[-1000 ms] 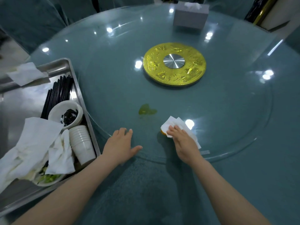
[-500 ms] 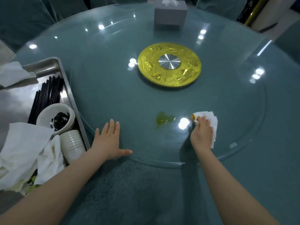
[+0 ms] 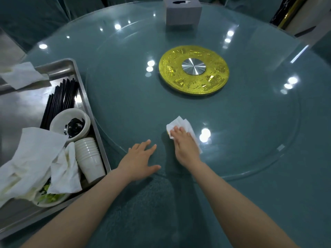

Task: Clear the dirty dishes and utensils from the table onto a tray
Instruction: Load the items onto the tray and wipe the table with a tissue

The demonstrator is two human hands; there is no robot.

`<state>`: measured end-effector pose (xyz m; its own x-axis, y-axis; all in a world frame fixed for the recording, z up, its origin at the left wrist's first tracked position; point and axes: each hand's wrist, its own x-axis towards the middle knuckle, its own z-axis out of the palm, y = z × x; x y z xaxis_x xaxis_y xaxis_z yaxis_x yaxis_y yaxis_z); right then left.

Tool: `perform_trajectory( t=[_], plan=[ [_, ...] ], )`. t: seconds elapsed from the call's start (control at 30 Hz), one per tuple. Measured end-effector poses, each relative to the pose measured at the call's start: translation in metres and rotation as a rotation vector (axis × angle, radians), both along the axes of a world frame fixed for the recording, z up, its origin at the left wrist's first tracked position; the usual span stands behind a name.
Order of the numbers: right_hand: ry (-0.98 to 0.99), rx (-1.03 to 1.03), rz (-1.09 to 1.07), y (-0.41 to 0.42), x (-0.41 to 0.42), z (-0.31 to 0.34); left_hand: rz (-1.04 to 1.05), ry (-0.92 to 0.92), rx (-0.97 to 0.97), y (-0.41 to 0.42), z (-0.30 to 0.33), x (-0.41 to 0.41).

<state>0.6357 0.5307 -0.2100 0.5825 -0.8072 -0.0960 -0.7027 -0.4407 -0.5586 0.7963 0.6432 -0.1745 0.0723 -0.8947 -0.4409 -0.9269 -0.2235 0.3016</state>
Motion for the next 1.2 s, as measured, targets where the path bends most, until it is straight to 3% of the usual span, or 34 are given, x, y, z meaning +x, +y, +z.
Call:
perform_trajectory(
  t=[0.1, 0.23, 0.5, 0.63, 0.8, 0.93, 1.2],
  plan=[
    [-0.007, 0.025, 0.077, 0.016, -0.015, 0.003, 0.102, 0.175, -0.119, 0.011, 0.006, 0.004],
    [-0.038, 0.092, 0.117, 0.029, -0.046, 0.008, 0.209, 0.183, -0.218, 0.033, 0.017, 0.015],
    [-0.081, 0.109, -0.054, 0.054, -0.063, 0.022, 0.452, 0.247, -0.317, 0.08, 0.046, 0.049],
    [-0.197, 0.349, -0.182, 0.072, -0.041, 0.048, 0.547, 0.281, -0.344, 0.101, 0.053, 0.059],
    [-0.652, 0.828, -0.477, 0.092, 0.004, 0.088, 0.576, 0.335, -0.385, 0.124, 0.066, 0.068],
    [-0.794, 1.079, -0.569, 0.105, 0.037, 0.11, 0.636, 0.394, -0.45, 0.146, 0.073, 0.086],
    [-0.687, 1.016, -0.372, 0.141, 0.126, 0.133, 0.783, 0.486, -0.538, 0.198, 0.08, 0.127]
  ],
)
